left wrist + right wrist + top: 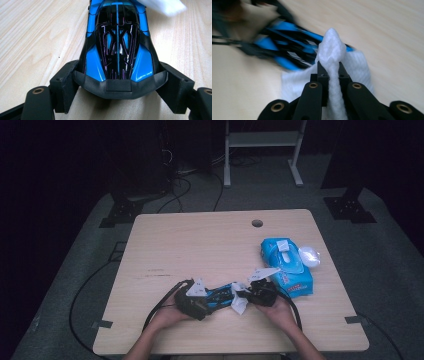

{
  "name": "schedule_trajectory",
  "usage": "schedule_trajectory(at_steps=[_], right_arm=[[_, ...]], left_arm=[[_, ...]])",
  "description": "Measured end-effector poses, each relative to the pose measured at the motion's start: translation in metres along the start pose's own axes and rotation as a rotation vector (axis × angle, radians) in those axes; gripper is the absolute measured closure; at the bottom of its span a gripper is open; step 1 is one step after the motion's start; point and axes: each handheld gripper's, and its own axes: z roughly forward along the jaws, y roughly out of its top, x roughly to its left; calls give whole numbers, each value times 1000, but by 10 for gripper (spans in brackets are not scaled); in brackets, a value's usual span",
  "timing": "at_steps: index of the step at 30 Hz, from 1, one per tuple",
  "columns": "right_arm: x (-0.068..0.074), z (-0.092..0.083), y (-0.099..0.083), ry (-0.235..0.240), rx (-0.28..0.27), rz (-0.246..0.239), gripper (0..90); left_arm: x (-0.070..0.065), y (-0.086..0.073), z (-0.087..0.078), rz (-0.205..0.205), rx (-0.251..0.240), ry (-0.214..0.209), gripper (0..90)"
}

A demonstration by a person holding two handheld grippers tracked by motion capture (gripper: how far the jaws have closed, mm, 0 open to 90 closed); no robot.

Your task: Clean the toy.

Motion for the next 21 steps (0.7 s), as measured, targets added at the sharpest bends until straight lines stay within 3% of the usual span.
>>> schedule_trajectory(at_steps=[1,2,3,5,6,7,8,9,12,14,16,18,21], right_arm=[[-4,-1,-1,-50,18,-1,857],[-8,-2,-2,-54,25,14,857],[-8,-4,-2,-35,20,40,857],[-4,-4,-1,-16,6,38,857],[9,0,3,46,-2,11,857],[12,2,4,39,8,-8,857],[12,4,3,38,3,-9,857],[8,5,2,61,0,22,857],[2,5,1,89,-2,56,857],[4,4,-1,73,-14,53,857],[4,4,-2,71,-17,49,857],[4,4,-2,77,-20,53,857],[5,4,-2,69,-20,43,857]], left_arm=[[0,0,0,-1,0,-3,243],[1,0,0,-3,0,-7,243],[2,0,0,-2,0,-11,243],[2,0,0,-4,1,-12,243],[2,0,1,-6,-1,-10,243],[1,0,0,-4,0,-5,242],[0,0,0,-7,5,0,242],[0,1,0,-5,9,3,241],[1,2,-1,-36,15,-18,223],[8,-1,-4,-123,-3,-73,203],[13,-4,-6,-171,-12,-103,195],[18,-6,-8,-245,-43,-154,200],[21,-6,-9,-282,-60,-183,229]])
